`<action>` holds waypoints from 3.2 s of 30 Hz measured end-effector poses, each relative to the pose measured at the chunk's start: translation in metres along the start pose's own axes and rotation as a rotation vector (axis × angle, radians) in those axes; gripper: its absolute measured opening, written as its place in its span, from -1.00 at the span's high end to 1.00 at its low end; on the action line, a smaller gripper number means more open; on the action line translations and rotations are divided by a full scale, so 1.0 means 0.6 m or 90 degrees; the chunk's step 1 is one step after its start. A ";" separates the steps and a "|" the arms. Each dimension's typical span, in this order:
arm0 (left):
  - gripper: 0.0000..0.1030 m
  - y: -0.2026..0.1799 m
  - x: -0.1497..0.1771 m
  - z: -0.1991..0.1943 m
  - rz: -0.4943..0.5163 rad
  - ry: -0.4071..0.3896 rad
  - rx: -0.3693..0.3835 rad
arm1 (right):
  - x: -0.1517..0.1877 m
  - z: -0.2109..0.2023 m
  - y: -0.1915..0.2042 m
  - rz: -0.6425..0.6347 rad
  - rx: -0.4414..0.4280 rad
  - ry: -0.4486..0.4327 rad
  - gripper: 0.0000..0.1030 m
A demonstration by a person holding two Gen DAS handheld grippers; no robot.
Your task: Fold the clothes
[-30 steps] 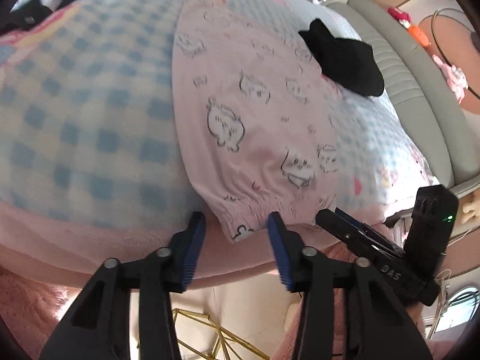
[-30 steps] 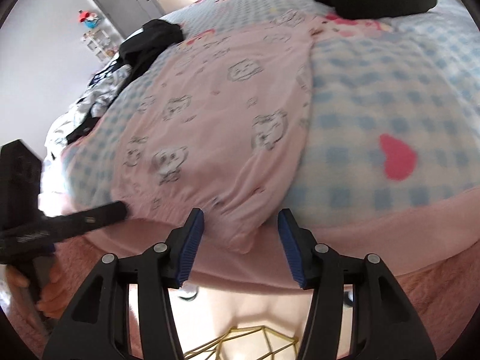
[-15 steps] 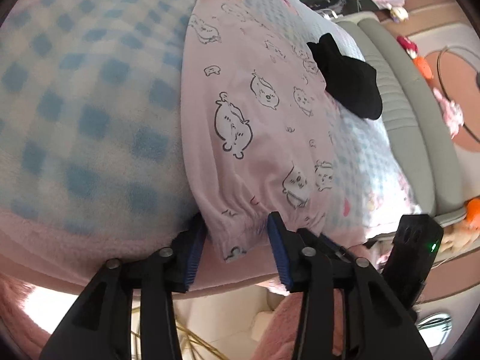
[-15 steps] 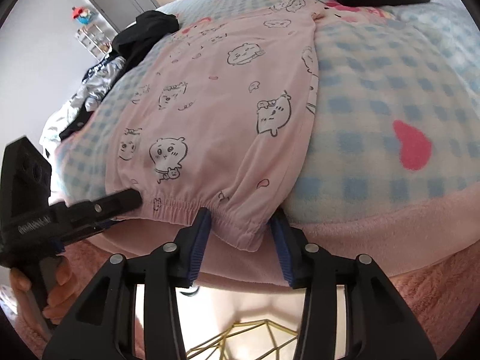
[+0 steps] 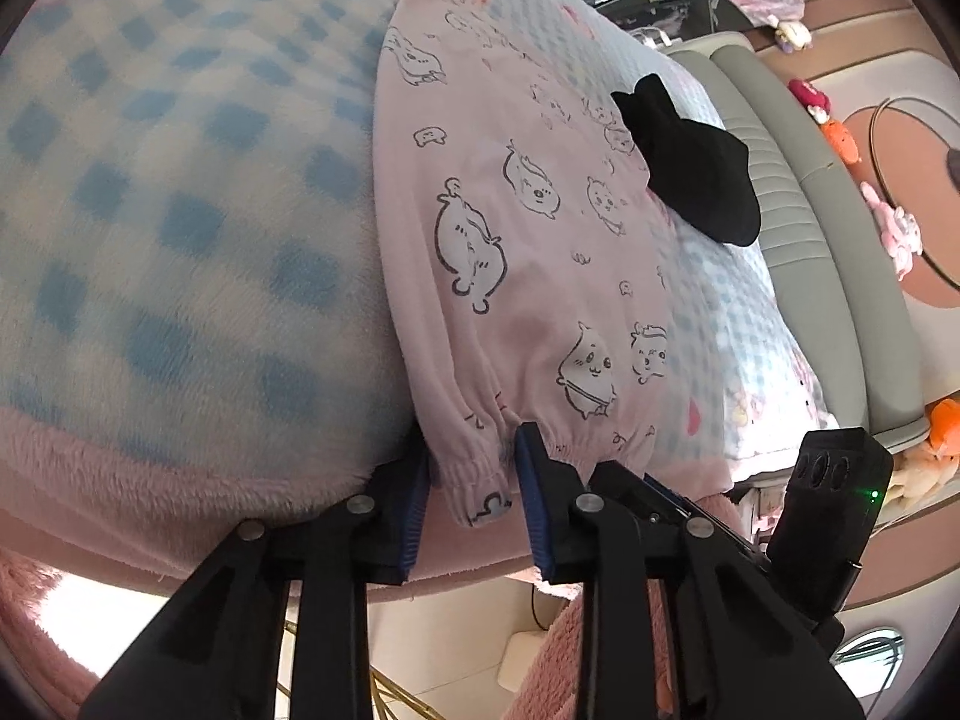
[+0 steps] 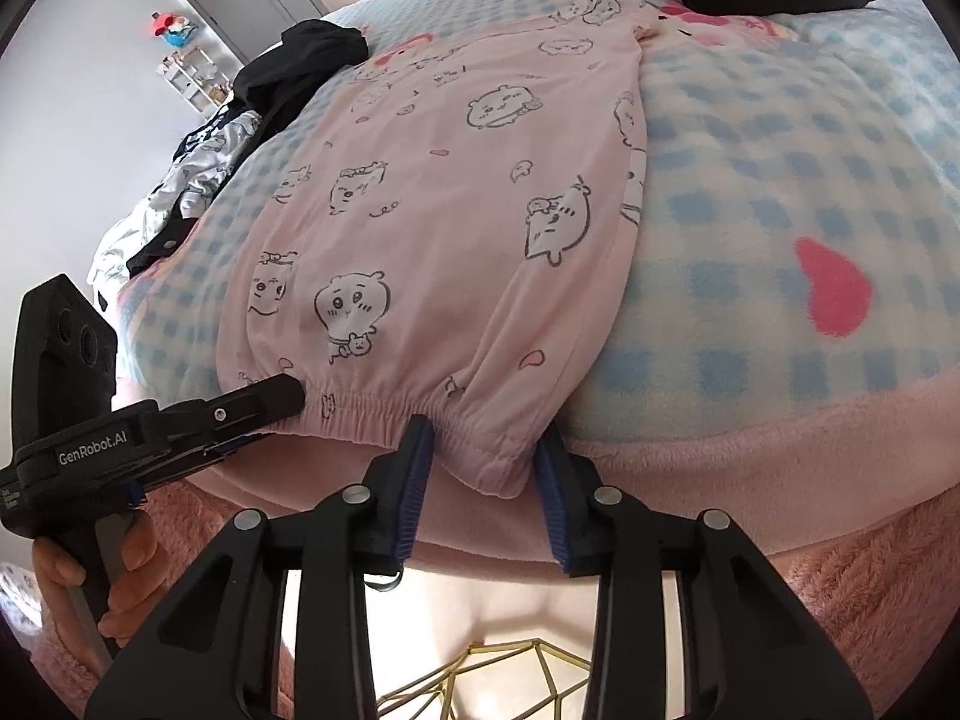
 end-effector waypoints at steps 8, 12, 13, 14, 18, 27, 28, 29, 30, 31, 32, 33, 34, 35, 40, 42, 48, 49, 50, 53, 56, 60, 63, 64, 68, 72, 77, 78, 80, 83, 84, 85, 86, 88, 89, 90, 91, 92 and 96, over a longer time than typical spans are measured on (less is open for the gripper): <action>0.51 0.003 -0.011 0.013 -0.009 0.010 0.004 | -0.017 0.024 0.002 -0.001 -0.018 0.020 0.42; 0.60 -0.012 0.005 -0.001 0.005 0.001 -0.001 | -0.005 0.004 -0.003 -0.001 -0.035 0.006 0.58; 0.60 -0.018 0.006 -0.006 0.010 0.000 -0.001 | -0.003 -0.003 -0.004 0.000 -0.040 0.003 0.60; 0.61 -0.024 0.007 -0.010 0.015 -0.002 -0.002 | -0.001 -0.010 -0.006 0.000 -0.044 0.000 0.63; 0.61 -0.048 0.006 -0.032 0.040 -0.011 -0.010 | 0.001 -0.038 -0.002 0.002 -0.057 -0.013 0.66; 0.62 -0.027 0.023 -0.045 0.030 0.006 -0.021 | 0.032 -0.048 -0.016 0.018 -0.060 0.005 0.81; 0.62 -0.022 0.023 -0.046 0.019 0.008 -0.015 | 0.032 -0.046 -0.018 0.029 -0.064 0.009 0.80; 0.62 -0.020 0.022 -0.048 0.011 0.007 -0.006 | 0.032 -0.044 -0.020 0.040 -0.068 0.013 0.79; 0.59 -0.021 0.021 -0.052 0.008 0.002 0.004 | 0.028 -0.048 -0.023 0.045 -0.066 0.008 0.79; 0.51 -0.022 0.020 -0.056 0.005 -0.002 0.015 | 0.024 -0.052 -0.027 0.050 -0.064 0.003 0.73; 0.45 -0.023 0.017 -0.060 0.004 -0.007 0.023 | 0.020 -0.056 -0.030 0.055 -0.063 -0.003 0.56; 0.36 -0.023 0.013 -0.061 0.000 -0.013 0.028 | 0.016 -0.059 -0.033 0.058 -0.059 -0.009 0.46; 0.32 -0.022 0.009 -0.061 -0.005 -0.018 0.031 | 0.012 -0.061 -0.037 0.062 -0.059 -0.017 0.29; 0.27 -0.019 0.005 -0.059 -0.012 -0.019 0.034 | 0.006 -0.061 -0.040 0.069 -0.061 -0.022 0.26; 0.29 -0.007 -0.007 -0.042 -0.034 -0.015 0.044 | -0.017 -0.051 -0.038 0.080 -0.085 -0.008 0.24; 0.33 -0.006 -0.006 -0.032 -0.028 -0.009 0.032 | -0.021 -0.030 -0.028 0.069 -0.088 0.010 0.24; 0.52 -0.008 -0.002 -0.009 -0.014 -0.001 0.007 | -0.027 0.022 -0.015 0.064 -0.086 0.045 0.43; 0.55 -0.006 -0.003 -0.008 -0.021 -0.001 0.010 | -0.029 0.027 -0.015 0.062 -0.087 0.047 0.44; 0.59 -0.003 -0.004 -0.007 -0.027 -0.001 0.011 | -0.030 0.032 -0.015 0.060 -0.088 0.048 0.45; 0.62 -0.005 -0.002 -0.013 -0.032 -0.009 0.015 | -0.033 0.027 -0.017 0.051 -0.086 0.040 0.65; 0.62 -0.014 0.002 -0.024 -0.023 -0.013 0.026 | -0.026 0.005 -0.017 0.061 -0.090 0.019 0.70; 0.64 -0.027 0.006 -0.034 -0.007 -0.018 0.023 | -0.013 -0.018 -0.016 0.070 -0.091 -0.001 0.72; 0.64 -0.037 0.012 -0.035 0.017 -0.016 -0.002 | -0.010 -0.030 -0.012 0.065 -0.076 -0.012 0.73; 0.64 -0.039 0.014 -0.036 0.020 -0.015 -0.005 | -0.010 -0.033 -0.008 0.058 -0.070 -0.012 0.73; 0.64 -0.038 0.025 -0.044 0.018 -0.005 -0.004 | -0.001 -0.039 -0.004 0.042 -0.065 -0.001 0.73; 0.65 -0.043 0.039 -0.057 0.027 0.008 0.000 | 0.014 -0.052 -0.010 0.029 -0.073 0.006 0.73; 0.64 -0.047 0.064 -0.069 0.039 0.029 -0.002 | 0.034 -0.068 -0.012 0.012 -0.073 0.011 0.73; 0.64 -0.046 0.069 -0.071 0.038 0.032 -0.004 | 0.038 -0.071 -0.012 0.009 -0.072 0.012 0.73; 0.64 -0.045 0.078 -0.075 0.037 0.040 -0.005 | 0.048 -0.073 -0.011 0.009 -0.073 0.018 0.73; 0.64 -0.048 0.092 -0.077 0.039 0.050 -0.004 | 0.065 -0.078 -0.013 0.013 -0.070 0.025 0.73; 0.64 -0.049 0.097 -0.076 0.041 0.054 -0.004 | 0.069 -0.079 -0.015 0.012 -0.070 0.026 0.73; 0.64 -0.050 0.100 -0.076 0.043 0.057 -0.007 | 0.072 -0.080 -0.017 0.012 -0.070 0.026 0.73; 0.64 -0.050 0.104 -0.076 0.047 0.061 -0.011 | 0.075 -0.082 -0.018 0.010 -0.069 0.028 0.73; 0.64 -0.051 0.109 -0.075 0.054 0.066 -0.020 | 0.078 -0.084 -0.019 0.005 -0.068 0.028 0.73; 0.64 -0.052 0.109 -0.076 0.058 0.067 -0.021 | 0.078 -0.085 -0.019 0.002 -0.068 0.028 0.73; 0.64 -0.054 0.108 -0.078 0.062 0.066 -0.021 | 0.078 -0.086 -0.019 0.000 -0.068 0.028 0.73; 0.64 -0.056 0.106 -0.080 0.064 0.066 -0.020 | 0.077 -0.087 -0.018 -0.002 -0.068 0.027 0.73; 0.64 -0.057 0.104 -0.082 0.067 0.066 -0.017 | 0.075 -0.088 -0.017 -0.003 -0.068 0.026 0.73; 0.64 -0.063 0.100 -0.086 0.071 0.068 -0.009 | 0.070 -0.091 -0.017 -0.002 -0.072 0.026 0.72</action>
Point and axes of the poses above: each gripper's, at about its wrist camera, not at the fingertips, and z roughly the way its jaws point, y to its left, x to its underside, the point moved 7 cm from there along z, roughly the way its jaws point, and after that the axes turned 14 degrees about x, right-handed, at the moved point
